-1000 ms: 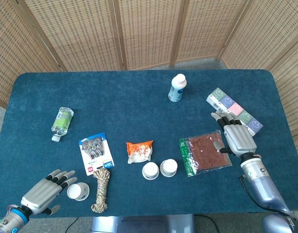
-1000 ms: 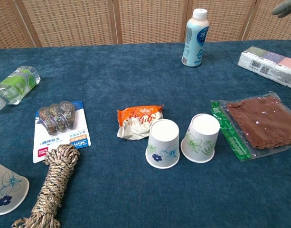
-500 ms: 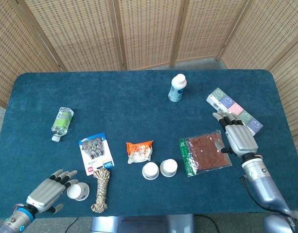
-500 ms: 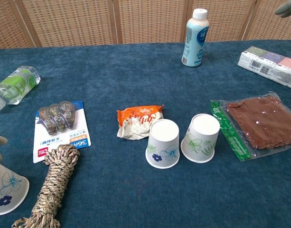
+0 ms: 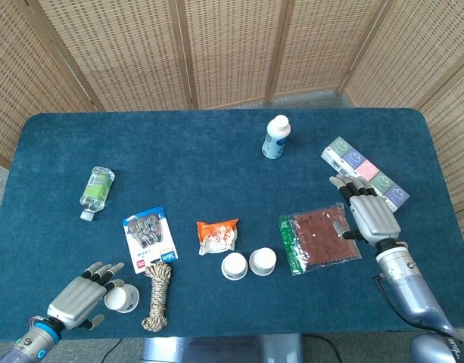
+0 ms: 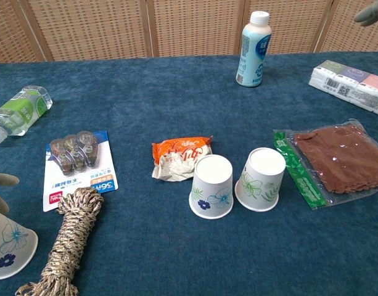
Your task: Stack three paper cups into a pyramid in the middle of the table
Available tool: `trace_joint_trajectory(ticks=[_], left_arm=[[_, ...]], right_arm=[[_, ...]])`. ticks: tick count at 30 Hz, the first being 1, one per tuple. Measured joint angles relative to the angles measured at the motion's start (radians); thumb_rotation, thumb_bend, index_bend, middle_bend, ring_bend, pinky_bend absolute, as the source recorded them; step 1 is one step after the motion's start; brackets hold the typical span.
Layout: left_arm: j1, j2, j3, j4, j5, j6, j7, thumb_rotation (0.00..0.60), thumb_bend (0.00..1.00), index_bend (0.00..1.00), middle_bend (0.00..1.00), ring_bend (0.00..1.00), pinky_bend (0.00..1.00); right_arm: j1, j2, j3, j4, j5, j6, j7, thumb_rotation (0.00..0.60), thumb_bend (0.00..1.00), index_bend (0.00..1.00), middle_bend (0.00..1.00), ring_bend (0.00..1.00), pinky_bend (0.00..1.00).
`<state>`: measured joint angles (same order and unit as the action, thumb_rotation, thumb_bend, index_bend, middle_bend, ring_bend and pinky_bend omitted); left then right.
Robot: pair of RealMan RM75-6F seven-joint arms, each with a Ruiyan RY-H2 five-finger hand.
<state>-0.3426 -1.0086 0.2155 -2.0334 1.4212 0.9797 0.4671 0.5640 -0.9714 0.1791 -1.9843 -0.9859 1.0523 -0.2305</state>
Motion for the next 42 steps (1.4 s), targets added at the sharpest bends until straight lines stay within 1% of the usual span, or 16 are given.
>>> trace_joint_trajectory(ticks=[7,11,18,26,30,37,42], left_arm=[[0.006,-0.031,-0.012,0.013,0.004,0.020,0.021,0.600,0.38,0.25,0.00,0.00,0.00],[0.016,-0.054,-0.020,0.027,0.011,0.047,0.041,0.600,0.40,0.31,0.00,0.00,0.00],[0.026,-0.073,-0.027,0.038,0.025,0.070,0.051,0.600,0.42,0.36,0.00,0.00,0.00],[0.032,-0.079,-0.029,0.043,0.056,0.088,0.029,0.600,0.42,0.38,0.00,0.00,0.00],[0.031,-0.061,-0.028,0.029,0.084,0.094,-0.013,0.600,0.42,0.38,0.00,0.00,0.00],[0.028,0.023,-0.028,-0.015,0.190,0.143,-0.139,0.600,0.42,0.38,0.00,0.00,0.00],[0.020,0.079,-0.049,-0.042,0.245,0.186,-0.197,0.600,0.42,0.38,0.00,0.00,0.00]], right_arm=[[-0.006,0.007,-0.001,0.014,-0.025,-0.015,0.039,0.600,0.42,0.00,0.00,0.00,0.04],[-0.011,0.009,0.000,0.021,-0.042,-0.012,0.053,0.600,0.42,0.00,0.00,0.00,0.04],[-0.019,0.005,0.003,0.030,-0.063,-0.003,0.072,0.600,0.42,0.00,0.00,0.00,0.04],[-0.035,0.000,0.002,0.047,-0.112,0.012,0.107,0.600,0.42,0.00,0.00,0.00,0.04],[-0.048,-0.002,-0.006,0.053,-0.146,0.033,0.106,0.600,0.42,0.00,0.00,0.00,0.04],[-0.081,-0.016,-0.028,0.060,-0.217,0.104,0.061,0.600,0.42,0.00,0.00,0.00,0.02],[-0.113,-0.033,-0.047,0.071,-0.273,0.162,0.032,0.600,0.42,0.00,0.00,0.00,0.01]])
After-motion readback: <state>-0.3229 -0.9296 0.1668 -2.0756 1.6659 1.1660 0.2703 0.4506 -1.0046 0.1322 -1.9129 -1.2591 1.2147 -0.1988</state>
